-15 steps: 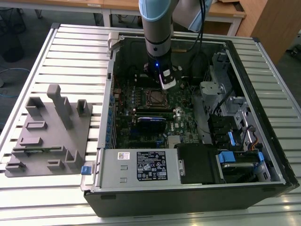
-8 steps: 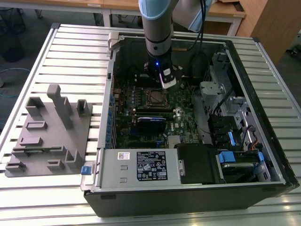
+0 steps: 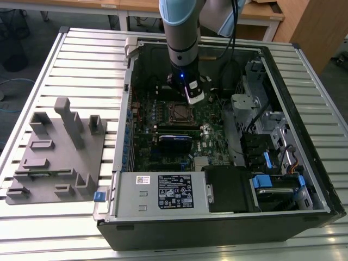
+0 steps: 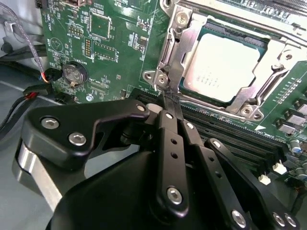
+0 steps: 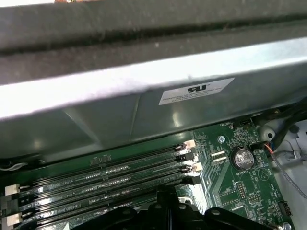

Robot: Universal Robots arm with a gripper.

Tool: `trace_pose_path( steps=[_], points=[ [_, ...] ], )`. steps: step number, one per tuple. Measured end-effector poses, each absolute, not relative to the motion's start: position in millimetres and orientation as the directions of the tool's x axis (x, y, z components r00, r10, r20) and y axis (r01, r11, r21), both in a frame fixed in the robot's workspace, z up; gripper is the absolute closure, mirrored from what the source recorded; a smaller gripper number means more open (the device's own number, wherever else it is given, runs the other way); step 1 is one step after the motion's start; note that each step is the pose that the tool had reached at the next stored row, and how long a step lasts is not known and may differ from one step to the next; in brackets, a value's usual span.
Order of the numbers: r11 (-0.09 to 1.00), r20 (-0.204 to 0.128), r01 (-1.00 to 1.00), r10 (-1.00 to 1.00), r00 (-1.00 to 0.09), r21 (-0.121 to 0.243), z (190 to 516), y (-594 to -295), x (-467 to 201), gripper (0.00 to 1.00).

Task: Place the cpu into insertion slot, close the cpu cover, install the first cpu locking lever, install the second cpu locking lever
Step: 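Install the first cpu locking lever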

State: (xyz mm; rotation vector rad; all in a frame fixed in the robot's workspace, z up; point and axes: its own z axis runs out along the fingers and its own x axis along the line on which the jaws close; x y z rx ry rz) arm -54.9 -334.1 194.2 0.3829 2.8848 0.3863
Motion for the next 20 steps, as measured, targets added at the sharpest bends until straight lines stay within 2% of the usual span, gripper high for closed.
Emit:
trace_pose_path(
  steps=[20],
  points=[
    [0.929,-0.172,0.224,0.283,-0.944,0.296,191.1,-336.8,-57.2,0.90]
  ],
)
